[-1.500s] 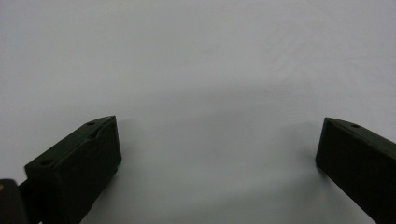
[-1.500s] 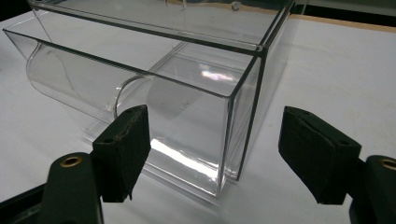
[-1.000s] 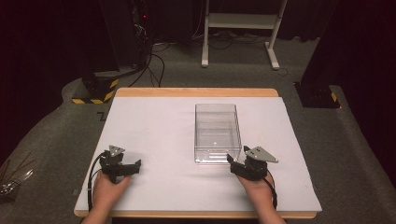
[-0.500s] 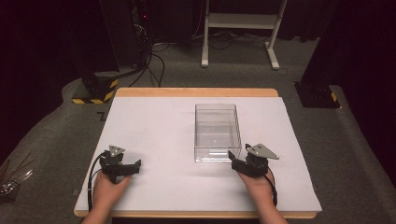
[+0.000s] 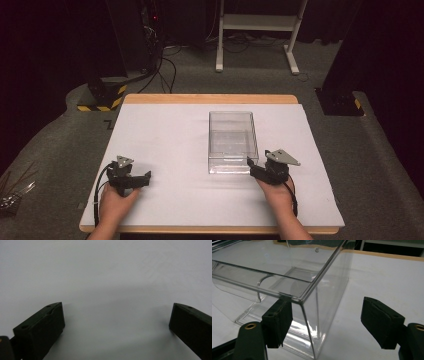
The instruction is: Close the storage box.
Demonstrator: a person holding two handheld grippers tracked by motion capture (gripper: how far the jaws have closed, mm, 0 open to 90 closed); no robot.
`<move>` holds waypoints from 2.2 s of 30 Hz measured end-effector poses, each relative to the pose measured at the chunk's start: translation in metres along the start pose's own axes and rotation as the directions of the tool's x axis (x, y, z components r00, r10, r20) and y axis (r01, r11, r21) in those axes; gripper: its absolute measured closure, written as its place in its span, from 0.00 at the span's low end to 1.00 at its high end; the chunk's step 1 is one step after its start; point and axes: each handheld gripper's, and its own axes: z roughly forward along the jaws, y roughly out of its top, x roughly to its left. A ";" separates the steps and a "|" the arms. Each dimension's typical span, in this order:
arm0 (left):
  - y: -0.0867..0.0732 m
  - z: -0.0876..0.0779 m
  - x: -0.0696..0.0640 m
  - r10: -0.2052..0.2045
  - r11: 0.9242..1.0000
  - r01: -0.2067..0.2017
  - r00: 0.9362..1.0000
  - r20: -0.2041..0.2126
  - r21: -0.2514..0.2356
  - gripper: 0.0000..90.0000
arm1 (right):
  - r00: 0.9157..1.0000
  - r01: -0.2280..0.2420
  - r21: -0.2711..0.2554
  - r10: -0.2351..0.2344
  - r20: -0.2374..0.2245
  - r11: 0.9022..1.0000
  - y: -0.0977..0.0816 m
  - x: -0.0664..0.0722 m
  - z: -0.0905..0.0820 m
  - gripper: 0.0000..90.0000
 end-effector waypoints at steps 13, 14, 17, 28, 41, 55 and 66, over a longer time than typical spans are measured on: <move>0.000 0.000 0.000 0.000 1.000 0.000 1.000 0.000 0.000 0.00 | 0.999 -0.023 0.003 0.023 0.024 1.000 0.001 -0.009 0.001 0.28; 0.000 0.000 0.000 0.000 1.000 0.000 1.000 0.000 0.000 0.00 | 0.999 -0.022 0.003 0.022 0.027 1.000 0.001 -0.010 0.000 0.28; 0.000 0.000 0.000 0.000 1.000 0.000 1.000 0.000 0.000 0.00 | 0.999 -0.021 0.003 0.021 0.033 1.000 0.000 -0.010 -0.001 0.30; 0.000 0.000 0.000 0.000 1.000 0.000 1.000 -0.001 -0.001 0.00 | 1.000 -0.015 -0.003 0.015 0.004 1.000 -0.005 -0.006 -0.008 0.30; 0.000 0.000 0.000 0.000 1.000 0.000 1.000 -0.003 -0.002 0.00 | 1.000 -0.015 -0.013 0.015 -0.007 1.000 -0.014 -0.015 -0.037 0.31; 0.000 0.000 -0.001 0.000 1.000 0.000 1.000 -0.005 -0.003 0.01 | 0.989 -0.059 0.101 0.044 0.140 0.993 -0.055 -0.075 -0.060 0.33; -0.001 0.000 -0.001 0.001 1.000 -0.001 1.000 -0.005 -0.002 0.01 | 0.986 -0.084 0.175 0.057 0.155 0.981 -0.064 -0.088 -0.059 0.36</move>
